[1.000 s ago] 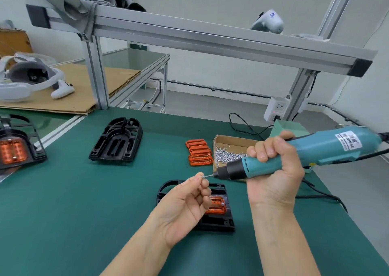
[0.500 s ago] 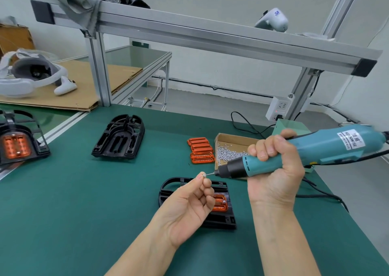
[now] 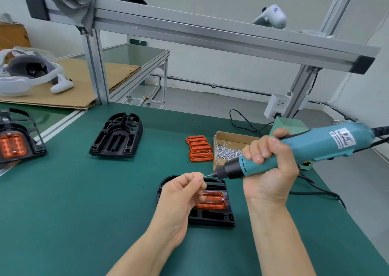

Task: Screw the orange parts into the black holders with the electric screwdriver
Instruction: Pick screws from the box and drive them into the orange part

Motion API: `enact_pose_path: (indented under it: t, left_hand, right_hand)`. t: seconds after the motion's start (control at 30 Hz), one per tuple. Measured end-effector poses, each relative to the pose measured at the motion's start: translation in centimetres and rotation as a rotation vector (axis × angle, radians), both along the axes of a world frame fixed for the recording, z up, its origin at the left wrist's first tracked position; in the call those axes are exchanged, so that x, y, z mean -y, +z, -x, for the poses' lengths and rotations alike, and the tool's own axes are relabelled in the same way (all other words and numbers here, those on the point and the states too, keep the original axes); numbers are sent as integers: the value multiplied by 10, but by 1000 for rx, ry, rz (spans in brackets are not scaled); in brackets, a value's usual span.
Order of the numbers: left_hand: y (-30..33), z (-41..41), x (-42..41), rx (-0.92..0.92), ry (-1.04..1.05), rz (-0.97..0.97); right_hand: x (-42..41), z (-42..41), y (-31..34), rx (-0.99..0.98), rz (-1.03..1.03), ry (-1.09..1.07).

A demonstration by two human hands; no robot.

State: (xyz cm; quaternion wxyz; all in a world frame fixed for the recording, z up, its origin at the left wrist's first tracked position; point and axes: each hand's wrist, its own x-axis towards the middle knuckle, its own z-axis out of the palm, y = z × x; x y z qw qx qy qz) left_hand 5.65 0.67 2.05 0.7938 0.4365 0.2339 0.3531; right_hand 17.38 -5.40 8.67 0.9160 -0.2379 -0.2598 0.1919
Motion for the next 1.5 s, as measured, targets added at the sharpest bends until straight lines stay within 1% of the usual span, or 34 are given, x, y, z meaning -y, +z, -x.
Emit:
enact_pose_path:
  t: [0.23, 0.33, 0.43, 0.53, 0.6, 0.67, 0.73, 0.8, 0.87, 1.0, 1.13, 1.33, 1.5]
  left_hand:
    - [0, 0, -3, -57, 22, -88]
    - [1, 4, -7, -129, 39, -177]
    - [2, 12, -17, -180, 129, -261]
    - [-5, 24, -31, -324, 224, -397]
    - [-9, 30, -36, -448, 173, -516]
    - [-12, 35, -38, -596, 32, -671]
    - [-18, 37, -37, -734, -102, -873]
    - [-22, 36, -36, -807, -150, -1018]
    - [-24, 34, -36, -849, -139, -1083]
    - [-27, 34, -38, -869, -120, -1128]
    - [-28, 35, -38, -814, -111, -1084]
    - [-27, 34, -38, -806, -107, -1066]
    - [-29, 34, -39, -813, -101, -1053]
  right_hand:
    - [-2, -5, -1, -22, -16, 15]
    - [-3, -8, -1, -26, -8, 31]
    - [-5, -11, -1, -10, 20, 46]
    - [-8, -13, -5, 12, 78, 79]
    - [-13, -13, -9, 25, 131, 108]
    - [-17, -12, -13, 49, 186, 133]
    - [-21, -12, -15, 85, 237, 153]
    - [-26, -11, -17, 126, 286, 175]
    - [-30, -10, -18, 167, 337, 196]
    - [-37, -7, -21, 233, 403, 230]
    - [-40, -4, -23, 291, 436, 239]
    - [-47, -2, -21, 370, 483, 230]
    - [-54, 2, -16, 441, 535, 322]
